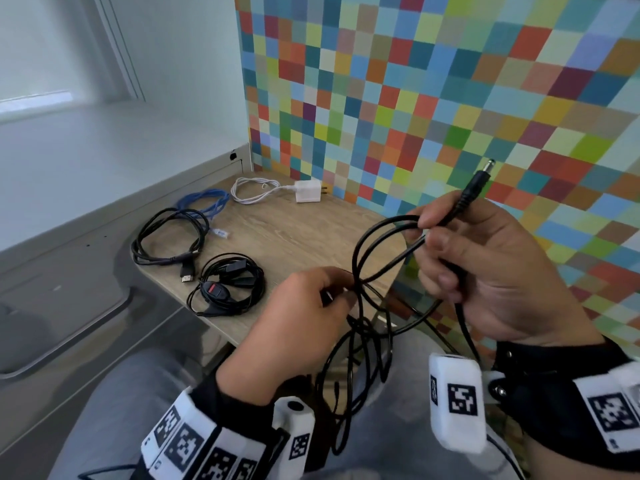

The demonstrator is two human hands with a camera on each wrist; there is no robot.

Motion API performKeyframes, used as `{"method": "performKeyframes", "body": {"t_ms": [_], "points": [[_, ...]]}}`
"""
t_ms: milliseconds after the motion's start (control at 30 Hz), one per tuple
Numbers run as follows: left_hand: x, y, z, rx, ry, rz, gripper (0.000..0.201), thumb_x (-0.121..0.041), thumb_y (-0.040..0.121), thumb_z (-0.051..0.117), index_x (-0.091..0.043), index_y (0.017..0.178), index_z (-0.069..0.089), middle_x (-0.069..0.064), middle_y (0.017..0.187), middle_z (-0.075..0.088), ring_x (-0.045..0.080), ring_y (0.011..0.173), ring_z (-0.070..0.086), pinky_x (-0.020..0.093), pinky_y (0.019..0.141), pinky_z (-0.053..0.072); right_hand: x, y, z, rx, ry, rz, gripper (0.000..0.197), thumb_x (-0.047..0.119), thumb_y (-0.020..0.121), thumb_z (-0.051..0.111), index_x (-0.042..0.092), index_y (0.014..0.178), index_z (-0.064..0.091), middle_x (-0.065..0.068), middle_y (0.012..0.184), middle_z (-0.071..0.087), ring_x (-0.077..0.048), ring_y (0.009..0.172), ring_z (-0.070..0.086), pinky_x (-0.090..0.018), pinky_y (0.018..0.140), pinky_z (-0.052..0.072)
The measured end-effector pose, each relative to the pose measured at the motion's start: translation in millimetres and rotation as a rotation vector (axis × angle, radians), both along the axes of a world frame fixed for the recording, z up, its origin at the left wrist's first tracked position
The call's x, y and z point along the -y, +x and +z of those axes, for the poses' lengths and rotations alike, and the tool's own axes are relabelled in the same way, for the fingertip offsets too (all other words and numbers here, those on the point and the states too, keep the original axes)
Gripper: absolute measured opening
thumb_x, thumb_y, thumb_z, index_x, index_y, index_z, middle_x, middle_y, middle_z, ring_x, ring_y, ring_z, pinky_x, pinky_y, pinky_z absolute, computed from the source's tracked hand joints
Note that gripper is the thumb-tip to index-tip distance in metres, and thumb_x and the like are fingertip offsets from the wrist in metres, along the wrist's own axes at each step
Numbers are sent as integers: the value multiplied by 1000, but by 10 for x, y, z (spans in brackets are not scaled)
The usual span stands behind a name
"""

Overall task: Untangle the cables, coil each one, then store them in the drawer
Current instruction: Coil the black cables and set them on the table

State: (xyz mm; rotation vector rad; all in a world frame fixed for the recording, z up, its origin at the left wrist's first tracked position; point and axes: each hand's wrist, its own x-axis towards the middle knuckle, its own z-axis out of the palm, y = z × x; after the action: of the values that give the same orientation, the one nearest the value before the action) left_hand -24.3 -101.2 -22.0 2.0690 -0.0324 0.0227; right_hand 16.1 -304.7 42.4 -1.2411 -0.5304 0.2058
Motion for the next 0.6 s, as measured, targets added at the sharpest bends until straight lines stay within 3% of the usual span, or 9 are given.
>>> {"method": "performKeyframes", "body": {"t_ms": [33, 100, 167, 267, 333, 367, 433, 500, 600], "points": [[-35, 7, 5, 6, 25, 30, 4, -37, 95, 69, -40, 91, 68, -15, 82, 63, -2, 59, 56, 16, 55, 40, 16, 10, -8, 49, -46, -24, 9, 20, 77, 77, 18, 85, 76, -18, 89, 64, -15, 48, 40, -26, 44, 26], [-110, 9, -5, 13, -14, 89, 16, -47, 89, 73, -36, 81, 65, -8, 70, 66, 8, 54, 59, 28, 54, 45, 60, 36, 1, 127, -170, -118, 6, 17, 74, 80, 16, 80, 78, -29, 94, 60, -19, 53, 43, -30, 46, 31], [-157, 8, 20, 20, -89, 120, 25, -51, 88, 71, -31, 77, 62, 0, 68, 71, 21, 55, 66, 39, 57, 54, 105, 65, 13, 243, -342, -235, 7, 5, 81, 78, 11, 78, 78, -20, 95, 66, -16, 56, 50, -31, 52, 38], [-164, -1, 82, 77, -163, 101, 26, -41, 99, 60, -26, 78, 59, 1, 74, 73, 20, 51, 57, 43, 55, 51, 147, 101, -34, 320, -570, -378, 25, -3, 88, 76, 21, 93, 81, 1, 96, 75, -7, 70, 65, -20, 65, 49], [-205, 23, 87, 110, -248, 154, 27, -35, 103, 55, -26, 78, 57, 7, 74, 72, 22, 51, 55, 37, 51, 46, 190, 131, -63, 283, -560, -393, 37, -2, 86, 78, 27, 108, 78, 2, 96, 76, -9, 79, 70, -21, 69, 54], [-243, 37, 77, 133, -304, 200, 28, -32, 104, 54, -24, 78, 57, 8, 74, 72, 23, 53, 58, 34, 52, 46, 220, 155, -72, 244, -502, -391, 41, -4, 87, 76, 27, 114, 76, 1, 93, 75, -10, 73, 69, -23, 64, 53], [-326, 56, 61, 180, -399, 290, 28, -27, 105, 53, -21, 78, 57, 8, 75, 71, 26, 61, 67, 31, 56, 46, 302, 224, -77, 150, -348, -428, 40, -7, 92, 67, 21, 120, 71, -2, 83, 67, -12, 53, 51, -26, 48, 41], [-374, 63, 64, 191, -464, 343, 27, -26, 106, 52, -20, 81, 59, 6, 79, 71, 28, 69, 71, 36, 60, 49, 390, 284, -68, 71, -223, -486, 34, -7, 97, 60, 17, 119, 70, -1, 75, 57, -15, 51, 38, -28, 45, 36], [-356, 57, 95, 195, -512, 318, 21, -21, 107, 51, -15, 89, 60, 9, 82, 71, 29, 73, 73, 39, 64, 54, 480, 314, -83, 14, -194, -564, 28, -4, 101, 56, 17, 107, 73, -8, 70, 46, -21, 56, 37, -32, 49, 45]]}}
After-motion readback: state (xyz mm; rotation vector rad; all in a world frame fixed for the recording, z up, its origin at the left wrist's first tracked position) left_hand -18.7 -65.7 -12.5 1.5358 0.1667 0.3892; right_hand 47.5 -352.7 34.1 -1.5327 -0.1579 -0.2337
